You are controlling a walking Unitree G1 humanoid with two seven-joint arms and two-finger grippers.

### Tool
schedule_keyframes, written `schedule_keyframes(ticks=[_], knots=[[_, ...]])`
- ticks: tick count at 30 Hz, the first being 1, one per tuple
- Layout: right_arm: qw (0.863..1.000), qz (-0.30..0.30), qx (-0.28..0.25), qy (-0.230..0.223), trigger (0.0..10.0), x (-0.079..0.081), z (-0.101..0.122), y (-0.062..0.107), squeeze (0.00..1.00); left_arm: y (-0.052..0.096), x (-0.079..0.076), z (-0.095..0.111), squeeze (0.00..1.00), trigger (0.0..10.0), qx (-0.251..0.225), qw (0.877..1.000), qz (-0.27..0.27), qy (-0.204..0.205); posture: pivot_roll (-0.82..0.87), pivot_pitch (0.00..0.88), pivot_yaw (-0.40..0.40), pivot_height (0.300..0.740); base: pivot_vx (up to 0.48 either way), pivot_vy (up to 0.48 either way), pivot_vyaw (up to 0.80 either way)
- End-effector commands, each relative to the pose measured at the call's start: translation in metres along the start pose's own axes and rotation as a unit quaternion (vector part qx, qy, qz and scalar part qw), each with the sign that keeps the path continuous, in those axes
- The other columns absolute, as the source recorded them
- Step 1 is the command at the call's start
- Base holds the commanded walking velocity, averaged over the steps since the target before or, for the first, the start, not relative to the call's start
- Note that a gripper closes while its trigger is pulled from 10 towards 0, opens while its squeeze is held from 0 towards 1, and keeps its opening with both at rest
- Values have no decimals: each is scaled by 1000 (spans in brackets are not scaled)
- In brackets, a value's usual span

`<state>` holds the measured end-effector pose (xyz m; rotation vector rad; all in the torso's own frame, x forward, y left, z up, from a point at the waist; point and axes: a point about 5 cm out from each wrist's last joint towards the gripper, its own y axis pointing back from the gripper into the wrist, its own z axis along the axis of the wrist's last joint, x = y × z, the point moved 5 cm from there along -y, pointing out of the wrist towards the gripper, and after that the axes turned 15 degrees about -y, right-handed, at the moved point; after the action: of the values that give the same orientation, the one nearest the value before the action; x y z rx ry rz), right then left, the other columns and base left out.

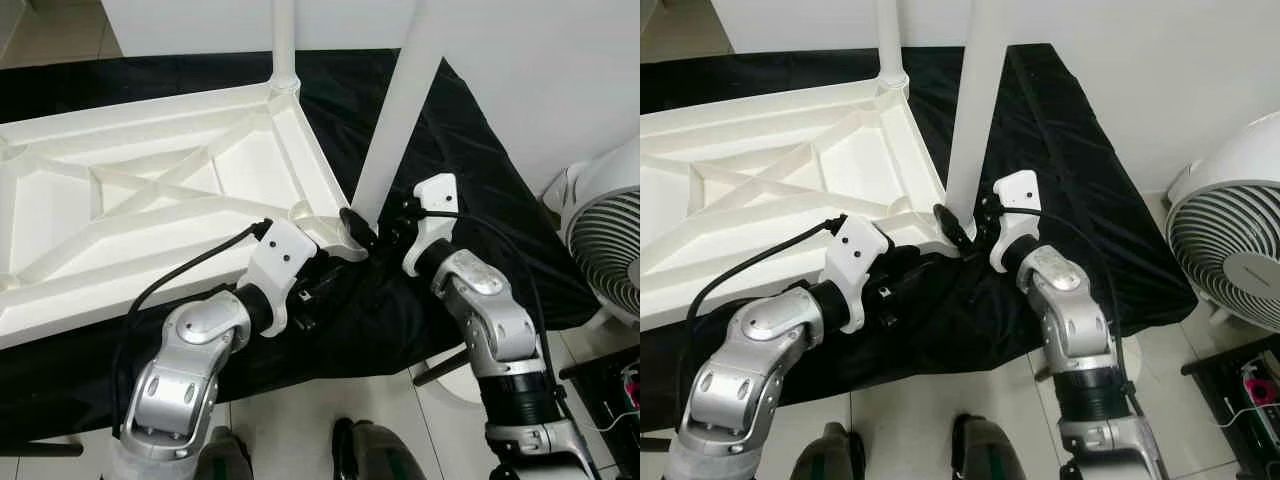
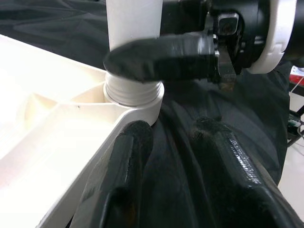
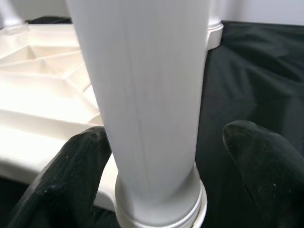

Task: Building children table

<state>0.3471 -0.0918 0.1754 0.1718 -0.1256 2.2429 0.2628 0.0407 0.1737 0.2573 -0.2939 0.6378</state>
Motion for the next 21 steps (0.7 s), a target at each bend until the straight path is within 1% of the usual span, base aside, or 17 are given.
schedule_keyframes(ticks=[1, 2, 3, 5, 7, 9, 10, 11, 12, 14, 15, 21], knots=[[1000, 23, 7, 3, 10000, 4, -3, -2, 0, 3, 3, -1, 0, 10000, 7, 1000, 22, 1, -46, 133, -7, 740, 0, 0, 0], [999, 41, 17, 11, 10000, 4, -7, -5, 0, 3, 4, -1, 0, 10000, 7, 1000, 22, 0, -42, 133, -5, 740, 0, 0, 0], [999, 41, 17, 11, 10000, 4, -7, -5, 0, 3, 4, -1, 0, 10000, 7, 1000, 22, 0, -42, 133, -5, 740, 0, 0, 0], [997, 63, 29, 25, 10000, 5, -11, -9, 0, 3, 5, -1, 0, 10000, 8, 1000, 23, -2, -40, 132, -5, 740, 0, 0, 0], [997, 63, 29, 25, 10000, 5, -11, -9, 0, 3, 5, -1, 0, 10000, 8, 1000, 23, -2, -40, 132, -5, 740, 0, 0, 0], [995, 79, 42, 33, 10000, 2, -17, -18, 0, 3, 5, 1, 0, 10000, 7, 1000, 24, -2, -26, 127, -4, 740, 0, 0, 0], [995, 79, 42, 33, 10000, 2, -17, -18, 0, 3, 5, 1, 0, 10000, 7, 1000, 24, -2, -26, 127, -4, 740, 0, 0, 0], [995, 85, 47, 34, 10000, 2, -19, -22, 0, 3, 5, 1, 0, 10000, 7, 1000, 24, -3, -22, 125, -5, 740, 0, 0, 0], [994, 89, 51, 37, 5098, 1, -21, -26, 0, 3, 5, 1, 0, 10000, 7, 1000, 25, -3, -17, 124, -6, 740, 0, 0, 0], [994, 92, 52, 40, 5098, 1, -21, -28, 0, 3, 5, 1, 0, 10000, 7, 1000, 26, -3, -17, 124, -6, 740, 0, 0, 0], [993, 96, 53, 39, 0, 0, -21, -30, 0, 3, 5, 1, 0, 10000, 8, 1000, 26, -3, -12, 123, -9, 740, 0, 0, 0], [992, 111, 50, 40, 0, 1, -20, -30, 0, 5, 5, 1, 0, 10000, 9, 1000, 29, -1, -8, 124, -12, 740, 0, 0, 0]])
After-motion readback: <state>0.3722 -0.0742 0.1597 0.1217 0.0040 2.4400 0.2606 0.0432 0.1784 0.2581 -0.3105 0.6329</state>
